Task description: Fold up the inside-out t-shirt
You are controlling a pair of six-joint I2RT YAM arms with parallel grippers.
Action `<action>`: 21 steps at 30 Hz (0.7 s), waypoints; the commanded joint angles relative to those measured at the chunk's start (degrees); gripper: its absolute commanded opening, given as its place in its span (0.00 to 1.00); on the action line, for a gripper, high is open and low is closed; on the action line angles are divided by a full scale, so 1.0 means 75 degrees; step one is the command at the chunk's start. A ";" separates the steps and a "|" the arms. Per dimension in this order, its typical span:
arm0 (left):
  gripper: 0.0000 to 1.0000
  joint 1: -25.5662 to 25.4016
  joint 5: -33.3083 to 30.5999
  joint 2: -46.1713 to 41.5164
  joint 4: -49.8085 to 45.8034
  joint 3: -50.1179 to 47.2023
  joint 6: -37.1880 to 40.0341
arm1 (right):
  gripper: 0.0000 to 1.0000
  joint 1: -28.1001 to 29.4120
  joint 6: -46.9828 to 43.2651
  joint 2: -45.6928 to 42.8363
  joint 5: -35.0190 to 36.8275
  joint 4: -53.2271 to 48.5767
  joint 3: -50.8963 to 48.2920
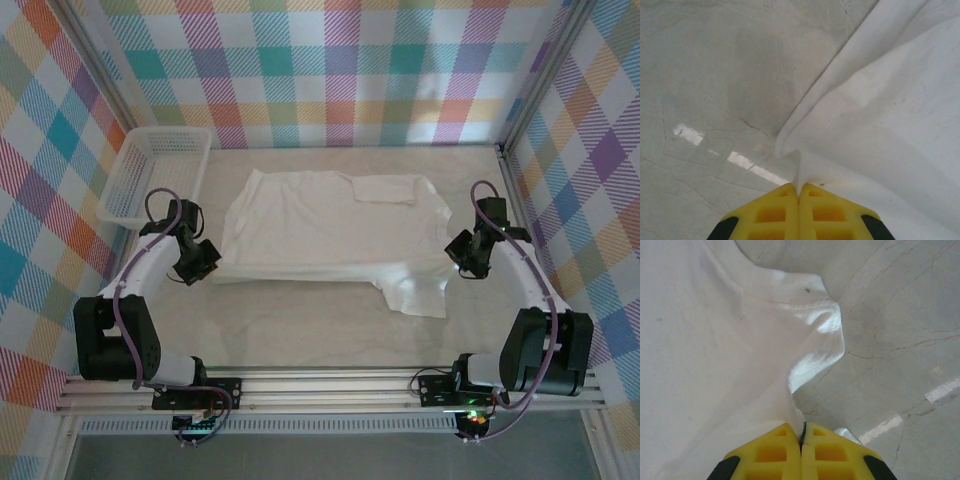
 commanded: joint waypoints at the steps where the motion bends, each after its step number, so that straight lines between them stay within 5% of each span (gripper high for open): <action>1: 0.00 0.0139 -0.0247 0.0243 0.0068 0.0224 0.0171 | 0.00 -0.0055 -0.0206 0.0296 0.0074 0.0174 0.0266; 21: 0.00 0.0166 0.0314 0.1928 0.0756 0.1119 0.0426 | 0.00 -0.0207 -0.0342 0.2394 -0.0237 0.0586 0.1447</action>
